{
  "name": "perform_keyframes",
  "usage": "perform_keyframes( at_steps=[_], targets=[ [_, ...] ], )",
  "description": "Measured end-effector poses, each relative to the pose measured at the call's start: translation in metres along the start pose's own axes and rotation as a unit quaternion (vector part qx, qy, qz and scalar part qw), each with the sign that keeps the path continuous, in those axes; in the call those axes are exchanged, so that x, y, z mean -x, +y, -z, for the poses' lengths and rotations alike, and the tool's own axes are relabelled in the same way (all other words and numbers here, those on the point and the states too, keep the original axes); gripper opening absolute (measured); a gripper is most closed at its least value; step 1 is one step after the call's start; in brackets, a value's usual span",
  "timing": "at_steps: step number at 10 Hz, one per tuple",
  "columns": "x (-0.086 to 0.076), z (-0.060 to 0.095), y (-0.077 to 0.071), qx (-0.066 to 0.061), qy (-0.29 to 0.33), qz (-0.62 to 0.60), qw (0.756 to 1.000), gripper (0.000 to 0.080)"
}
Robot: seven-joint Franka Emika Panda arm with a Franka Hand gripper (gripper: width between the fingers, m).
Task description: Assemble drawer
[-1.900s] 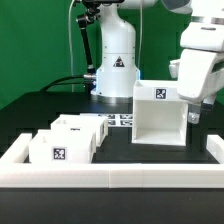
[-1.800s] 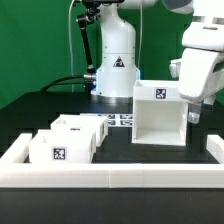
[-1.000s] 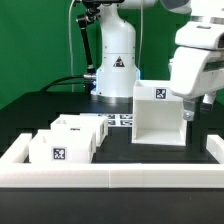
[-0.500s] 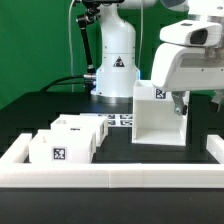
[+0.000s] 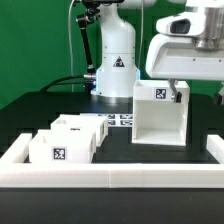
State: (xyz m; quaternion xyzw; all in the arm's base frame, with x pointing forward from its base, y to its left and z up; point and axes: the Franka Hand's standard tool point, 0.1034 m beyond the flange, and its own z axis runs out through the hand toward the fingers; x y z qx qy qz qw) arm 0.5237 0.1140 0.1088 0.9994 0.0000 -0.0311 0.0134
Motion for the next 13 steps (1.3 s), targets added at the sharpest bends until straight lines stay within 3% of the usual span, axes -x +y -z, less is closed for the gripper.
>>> perform_keyframes(
  at_steps=[1, 4, 5, 9, 10, 13],
  targets=[
    [0.006, 0.009, 0.001, -0.007, 0.001, -0.012, 1.000, 0.0650],
    [0.035, 0.024, 0.001, -0.002, 0.004, -0.014, 1.000, 0.0650],
    [0.043, 0.024, 0.000, -0.001, 0.003, -0.013, 1.000, 0.0650],
    [0.044, 0.021, 0.001, -0.003, 0.000, -0.023, 1.000, 0.0650],
    [0.053, 0.018, 0.004, -0.014, -0.008, -0.070, 0.997, 0.0650],
    [0.079, 0.009, 0.001, -0.025, -0.019, -0.095, 0.995, 0.0650]
  ],
)
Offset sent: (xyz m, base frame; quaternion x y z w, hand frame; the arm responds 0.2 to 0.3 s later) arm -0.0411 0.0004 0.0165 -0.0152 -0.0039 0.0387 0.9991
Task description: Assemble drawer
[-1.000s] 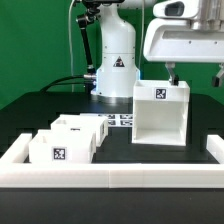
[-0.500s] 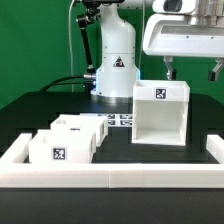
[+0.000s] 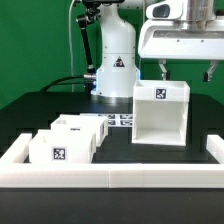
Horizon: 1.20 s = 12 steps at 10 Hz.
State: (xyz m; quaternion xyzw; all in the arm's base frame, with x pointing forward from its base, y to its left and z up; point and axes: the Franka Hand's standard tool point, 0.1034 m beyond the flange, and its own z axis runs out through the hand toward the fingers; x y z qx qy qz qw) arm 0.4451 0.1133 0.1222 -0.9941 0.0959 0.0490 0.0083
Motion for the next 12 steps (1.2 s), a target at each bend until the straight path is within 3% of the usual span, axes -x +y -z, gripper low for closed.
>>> perform_keyframes(
  at_steps=[4, 6, 8, 9, 10, 11, 12],
  targets=[
    [0.011, -0.021, -0.008, -0.005, 0.009, 0.010, 1.000, 0.0650],
    [0.010, -0.020, -0.006, -0.005, 0.009, 0.012, 1.000, 0.0644],
    [0.010, -0.021, -0.005, -0.005, 0.009, 0.012, 1.000, 0.0376],
    [0.010, -0.021, -0.005, -0.005, 0.009, 0.012, 1.000, 0.0376],
    [0.010, -0.021, -0.005, -0.005, 0.009, 0.012, 1.000, 0.0199],
    [0.010, -0.021, -0.005, -0.005, 0.009, 0.012, 1.000, 0.0199],
    [0.010, -0.021, -0.005, -0.005, 0.009, 0.012, 1.000, 0.0043]
  ],
)
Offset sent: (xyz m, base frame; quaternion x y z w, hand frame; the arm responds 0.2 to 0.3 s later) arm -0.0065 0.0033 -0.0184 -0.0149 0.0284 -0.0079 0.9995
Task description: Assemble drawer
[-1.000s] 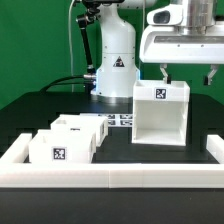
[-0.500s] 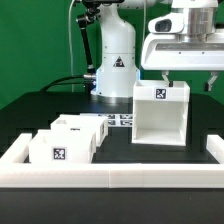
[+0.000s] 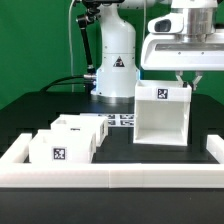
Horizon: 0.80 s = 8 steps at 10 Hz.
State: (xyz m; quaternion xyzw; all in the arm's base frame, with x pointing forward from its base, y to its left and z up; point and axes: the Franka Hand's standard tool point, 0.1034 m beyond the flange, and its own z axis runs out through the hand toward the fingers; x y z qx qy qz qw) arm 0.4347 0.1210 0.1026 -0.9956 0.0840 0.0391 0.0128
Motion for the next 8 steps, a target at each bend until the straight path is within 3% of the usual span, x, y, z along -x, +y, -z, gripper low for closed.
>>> perform_keyframes(
  at_steps=[6, 8],
  targets=[
    [0.000, 0.000, 0.000, 0.000, 0.000, 0.000, 1.000, 0.0036],
    [-0.018, 0.002, 0.003, -0.004, 0.006, 0.023, 1.000, 0.0038]
  ],
)
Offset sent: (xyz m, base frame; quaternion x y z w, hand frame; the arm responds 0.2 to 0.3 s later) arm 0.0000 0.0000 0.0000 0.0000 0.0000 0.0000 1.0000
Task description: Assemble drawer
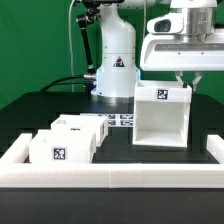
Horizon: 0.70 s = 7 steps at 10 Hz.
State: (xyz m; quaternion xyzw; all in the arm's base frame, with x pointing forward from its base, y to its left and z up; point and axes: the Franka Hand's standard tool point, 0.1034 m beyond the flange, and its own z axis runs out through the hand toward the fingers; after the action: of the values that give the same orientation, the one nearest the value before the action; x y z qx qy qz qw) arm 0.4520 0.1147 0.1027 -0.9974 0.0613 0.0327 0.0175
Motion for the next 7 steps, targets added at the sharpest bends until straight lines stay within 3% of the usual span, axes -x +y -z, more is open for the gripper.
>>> perform_keyframes(
  at_steps=[7],
  targets=[
    [-0.088, 0.006, -0.009, -0.020, 0.054, 0.044, 0.997, 0.0038]
  ],
)
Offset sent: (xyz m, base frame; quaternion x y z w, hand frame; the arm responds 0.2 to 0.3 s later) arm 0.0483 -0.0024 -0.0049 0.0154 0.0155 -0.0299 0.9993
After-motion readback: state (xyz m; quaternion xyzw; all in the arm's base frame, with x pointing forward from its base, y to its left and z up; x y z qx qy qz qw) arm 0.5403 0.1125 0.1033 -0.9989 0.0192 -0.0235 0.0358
